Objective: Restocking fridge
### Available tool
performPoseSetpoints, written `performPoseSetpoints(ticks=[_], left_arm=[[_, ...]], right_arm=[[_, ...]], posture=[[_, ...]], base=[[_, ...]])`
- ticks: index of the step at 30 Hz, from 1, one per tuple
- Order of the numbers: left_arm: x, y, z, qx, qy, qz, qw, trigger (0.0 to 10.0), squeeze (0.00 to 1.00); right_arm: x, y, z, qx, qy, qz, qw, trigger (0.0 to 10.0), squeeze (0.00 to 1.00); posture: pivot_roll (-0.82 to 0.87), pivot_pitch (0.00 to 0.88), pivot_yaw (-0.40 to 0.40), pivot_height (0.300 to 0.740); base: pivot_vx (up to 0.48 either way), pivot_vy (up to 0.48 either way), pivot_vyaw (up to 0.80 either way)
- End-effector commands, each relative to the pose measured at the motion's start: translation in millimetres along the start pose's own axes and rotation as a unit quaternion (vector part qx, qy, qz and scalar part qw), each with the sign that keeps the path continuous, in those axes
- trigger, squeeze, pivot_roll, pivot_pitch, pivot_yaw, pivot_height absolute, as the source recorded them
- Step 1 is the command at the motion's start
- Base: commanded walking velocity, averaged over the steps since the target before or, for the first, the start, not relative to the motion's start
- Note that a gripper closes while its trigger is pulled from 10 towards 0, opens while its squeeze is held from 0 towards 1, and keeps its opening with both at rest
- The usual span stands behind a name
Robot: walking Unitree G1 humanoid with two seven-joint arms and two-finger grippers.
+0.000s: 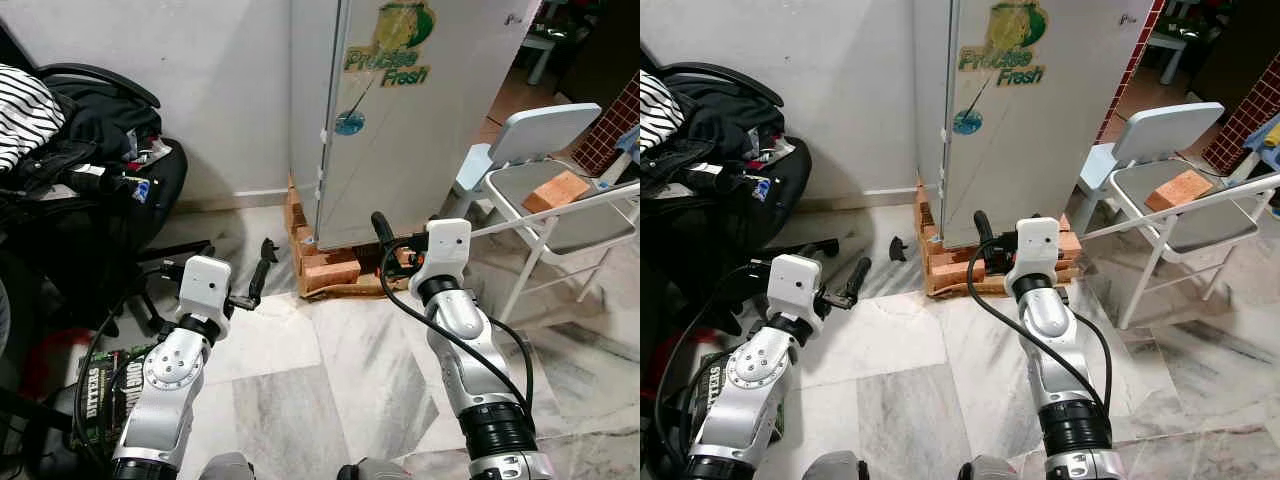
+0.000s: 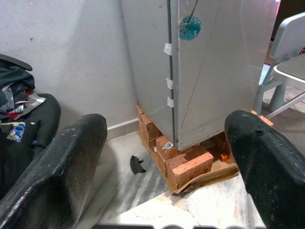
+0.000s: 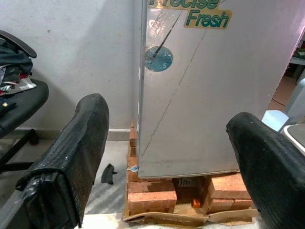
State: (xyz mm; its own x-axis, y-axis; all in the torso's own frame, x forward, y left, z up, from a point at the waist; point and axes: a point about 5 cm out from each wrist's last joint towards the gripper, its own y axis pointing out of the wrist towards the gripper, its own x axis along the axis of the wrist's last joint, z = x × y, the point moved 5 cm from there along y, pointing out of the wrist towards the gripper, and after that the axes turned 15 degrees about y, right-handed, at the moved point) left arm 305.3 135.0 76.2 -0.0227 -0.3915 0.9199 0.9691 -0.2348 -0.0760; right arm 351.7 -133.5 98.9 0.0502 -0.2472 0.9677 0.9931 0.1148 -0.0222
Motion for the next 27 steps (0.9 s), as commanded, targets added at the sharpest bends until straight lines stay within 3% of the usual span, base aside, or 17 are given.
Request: performPoseSetpoints(ticks=[1, 12, 13, 14, 16, 22, 27], left_arm=[[4, -0.2, 0.0, -0.002, 0.005, -0.005, 1.000, 10.0, 0.00], [4, -0.2, 0.0, -0.002, 0.005, -0.005, 1.000, 10.0, 0.00], [3, -0.9, -0.8, -0.001, 0.006, -0.005, 1.000, 10.0, 0.00], [-8, -1.9, 23.9, 0.052, 0.026, 0.018, 0.998, 10.0, 0.00], [-12, -3.6, 34.6, 0.075, 0.039, 0.028, 0.996, 10.0, 0.00], [-17, -10.4, 45.3, 0.098, 0.042, 0.038, 0.994, 10.0, 0.00], [-19, -10.5, 45.1, 0.098, 0.033, 0.040, 0.994, 10.0, 0.00]], right_arm=[[2, 0.1, -1.7, -0.004, 0.000, -0.002, 1.000, 10.0, 0.00], [2, 0.1, -1.7, -0.004, 0.000, -0.002, 1.000, 10.0, 0.00], [-1, 0.3, -1.0, -0.005, -0.003, 0.004, 1.000, 10.0, 0.00], [4, 2.3, -19.3, -0.043, 0.017, -0.010, 0.999, 10.0, 0.00], [9, 4.7, -27.0, -0.059, 0.027, -0.020, 0.998, 10.0, 0.00], [4, 0.5, -26.4, -0.053, 0.018, -0.014, 0.998, 10.0, 0.00], [0, -1.6, -25.0, -0.054, 0.022, -0.009, 0.998, 10.0, 0.00]], posture=[[0.11, 0.000, -0.049, 0.740], [0.11, 0.000, -0.049, 0.740], [0.00, 0.000, 0.000, 0.740], [0.10, 0.000, -0.065, 0.740], [0.10, 0.000, -0.066, 0.740], [0.10, 0.000, -0.072, 0.740], [0.10, 0.000, -0.069, 0.740]], base=[[0.000, 0.000, 0.00], [0.000, 0.000, 0.00], [0.000, 0.000, 0.00], [0.000, 0.000, 0.00], [0.000, 0.000, 0.00], [0.000, 0.000, 0.00], [0.000, 0.000, 0.00]])
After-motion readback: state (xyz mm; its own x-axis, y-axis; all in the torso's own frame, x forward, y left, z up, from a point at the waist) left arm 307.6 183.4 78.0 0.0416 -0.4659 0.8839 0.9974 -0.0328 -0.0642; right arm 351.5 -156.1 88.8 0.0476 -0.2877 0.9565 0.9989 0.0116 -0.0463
